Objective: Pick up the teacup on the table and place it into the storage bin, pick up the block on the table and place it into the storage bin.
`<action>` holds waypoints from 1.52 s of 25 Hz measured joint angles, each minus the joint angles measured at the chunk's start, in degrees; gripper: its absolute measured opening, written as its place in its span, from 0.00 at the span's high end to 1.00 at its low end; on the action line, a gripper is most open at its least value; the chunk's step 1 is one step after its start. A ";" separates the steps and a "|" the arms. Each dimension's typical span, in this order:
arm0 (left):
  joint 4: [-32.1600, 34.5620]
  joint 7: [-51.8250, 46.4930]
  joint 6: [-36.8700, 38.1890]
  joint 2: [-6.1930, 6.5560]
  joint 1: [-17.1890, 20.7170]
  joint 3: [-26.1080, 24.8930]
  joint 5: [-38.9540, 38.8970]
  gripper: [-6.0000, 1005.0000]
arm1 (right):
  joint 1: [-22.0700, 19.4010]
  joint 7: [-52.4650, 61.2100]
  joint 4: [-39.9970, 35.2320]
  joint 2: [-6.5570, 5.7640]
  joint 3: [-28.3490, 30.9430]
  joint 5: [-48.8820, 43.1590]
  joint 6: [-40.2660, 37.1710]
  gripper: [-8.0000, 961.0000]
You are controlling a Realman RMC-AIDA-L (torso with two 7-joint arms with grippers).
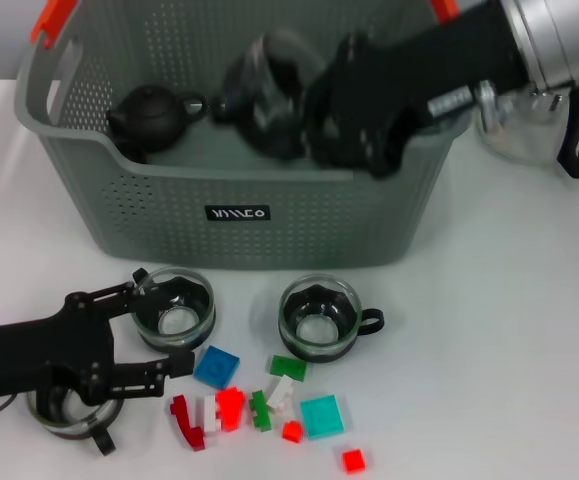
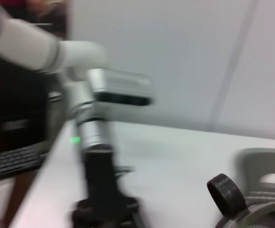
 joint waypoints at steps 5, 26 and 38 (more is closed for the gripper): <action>-0.05 0.58 -0.35 -0.36 -1.06 0.33 0.00 0.13 | 0.89 -0.17 7.57 -0.74 -0.19 -0.48 11.62 0.94; -0.74 0.23 -0.92 -0.84 -3.77 2.76 -0.30 0.14 | 8.25 10.64 26.69 -0.59 -0.56 -11.15 36.36 0.94; -0.78 0.22 -0.92 -0.94 -4.49 2.48 -0.55 0.14 | 7.82 10.83 30.13 -1.02 -1.15 -12.34 38.70 0.94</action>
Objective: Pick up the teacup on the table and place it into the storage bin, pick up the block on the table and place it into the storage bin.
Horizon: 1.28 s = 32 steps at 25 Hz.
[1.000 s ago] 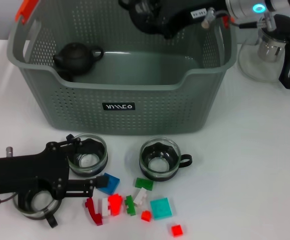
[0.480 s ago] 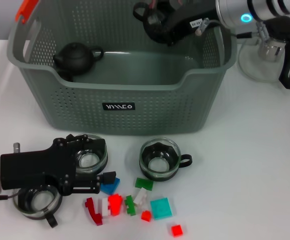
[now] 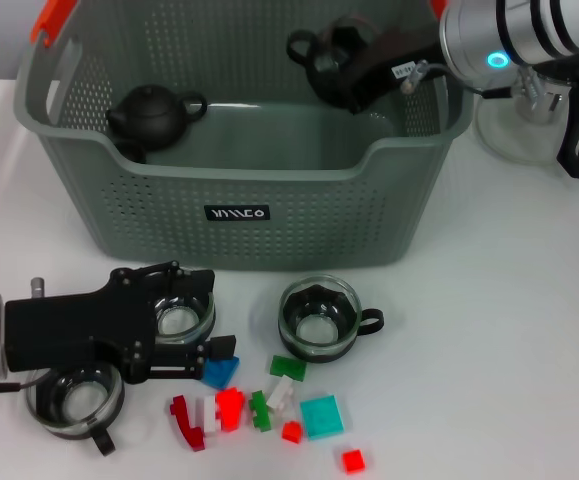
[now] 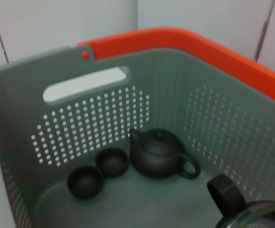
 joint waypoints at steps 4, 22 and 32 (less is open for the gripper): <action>0.00 0.00 -0.05 -0.14 -0.13 -0.01 0.00 0.14 | -0.17 0.11 0.35 -0.05 -0.01 -1.00 -0.56 0.94; 0.00 0.00 -0.15 -0.35 0.20 0.00 0.34 0.14 | -0.15 0.77 0.90 0.55 -0.09 -3.36 -0.62 0.91; 0.00 0.00 -0.15 -0.35 0.32 0.00 0.39 0.14 | -0.30 0.77 0.99 0.53 -0.09 -3.36 -0.65 0.85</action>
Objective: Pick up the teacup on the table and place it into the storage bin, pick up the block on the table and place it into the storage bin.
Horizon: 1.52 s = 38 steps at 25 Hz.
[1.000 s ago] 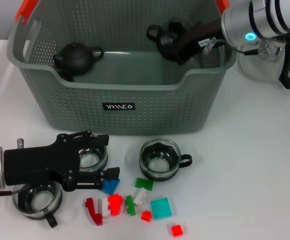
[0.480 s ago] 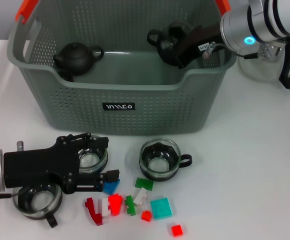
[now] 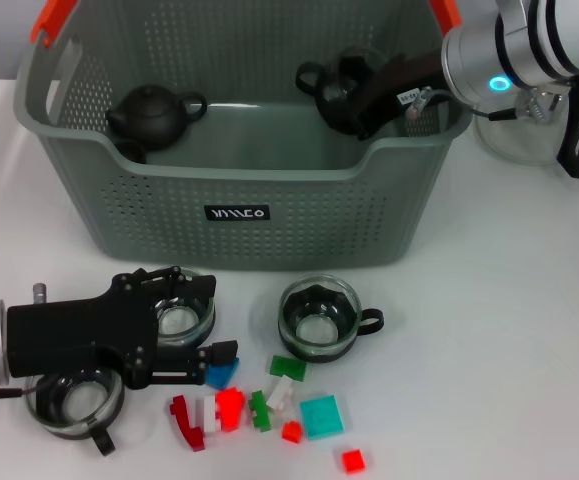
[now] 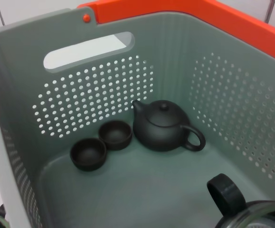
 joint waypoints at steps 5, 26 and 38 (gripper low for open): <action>0.00 0.00 0.00 -0.06 0.02 0.00 0.06 0.14 | -0.02 0.00 -0.07 0.07 -0.04 0.00 -0.07 0.82; 0.00 0.02 0.41 0.18 0.53 -0.01 -0.39 0.14 | -1.47 1.54 -9.02 0.97 0.62 0.92 -2.23 0.27; 0.18 0.22 0.51 0.45 0.64 -0.10 -0.39 0.14 | -14.60 -7.45 -29.60 0.62 0.81 21.72 -18.91 0.28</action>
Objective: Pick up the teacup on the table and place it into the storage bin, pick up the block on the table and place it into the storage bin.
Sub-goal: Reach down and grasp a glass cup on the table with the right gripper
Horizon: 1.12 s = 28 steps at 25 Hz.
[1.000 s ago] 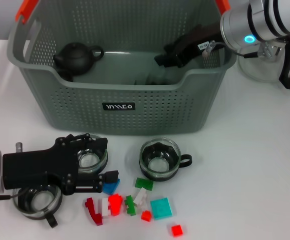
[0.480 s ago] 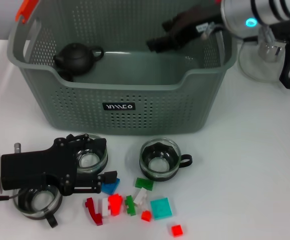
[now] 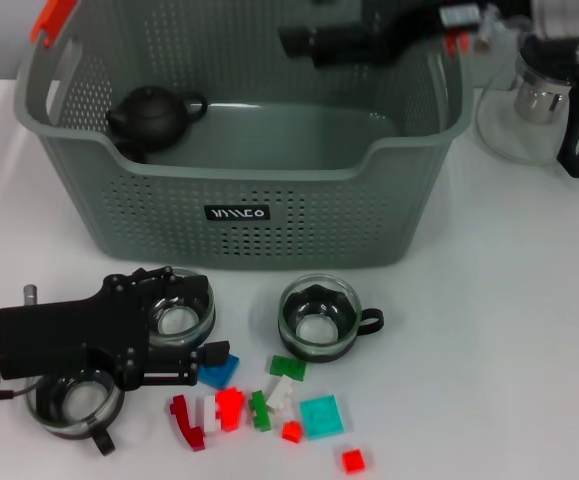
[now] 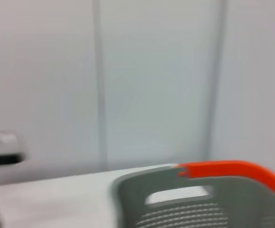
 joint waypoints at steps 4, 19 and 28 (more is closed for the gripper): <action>0.01 0.01 -0.07 0.00 -0.01 0.01 0.01 0.14 | -3.34 -2.31 -3.86 0.01 -0.01 -0.06 -9.10 0.28; -0.02 0.05 -2.27 -0.33 0.00 -0.08 0.01 0.14 | -3.16 -5.24 -3.84 0.63 -4.12 -13.01 -24.90 0.28; -0.14 -0.04 -3.45 -1.35 0.40 -1.55 -0.08 0.14 | 2.76 -4.66 2.06 0.83 -9.47 -21.66 -22.91 0.28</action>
